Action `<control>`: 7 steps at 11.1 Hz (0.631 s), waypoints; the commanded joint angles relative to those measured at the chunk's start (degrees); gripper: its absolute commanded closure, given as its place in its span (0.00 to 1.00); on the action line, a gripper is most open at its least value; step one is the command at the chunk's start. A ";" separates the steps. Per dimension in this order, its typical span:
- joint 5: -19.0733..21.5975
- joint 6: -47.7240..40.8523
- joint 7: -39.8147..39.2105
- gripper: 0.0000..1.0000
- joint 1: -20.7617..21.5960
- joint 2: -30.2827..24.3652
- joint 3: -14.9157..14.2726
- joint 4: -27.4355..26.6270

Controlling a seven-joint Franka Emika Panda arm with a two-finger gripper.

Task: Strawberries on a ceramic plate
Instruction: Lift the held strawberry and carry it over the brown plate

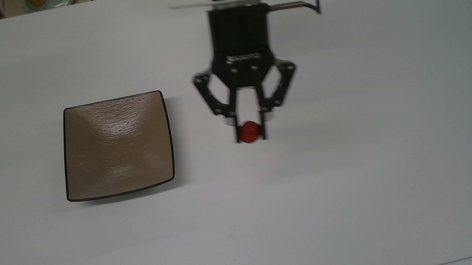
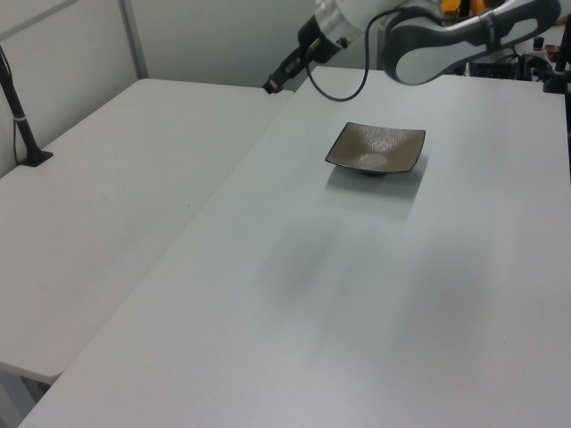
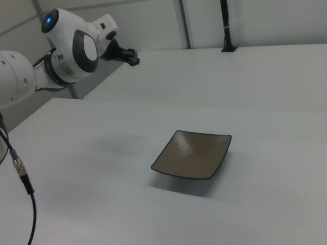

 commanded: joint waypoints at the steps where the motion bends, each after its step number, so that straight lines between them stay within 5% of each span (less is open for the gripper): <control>1: 2.12 -0.89 -1.13 0.69 -5.35 -8.05 0.92 -9.99; 3: 6.15 -0.72 -6.56 0.69 -8.95 -9.38 0.92 -12.63; 7: 20.37 -0.89 -24.29 0.69 -14.93 -9.47 0.92 -15.80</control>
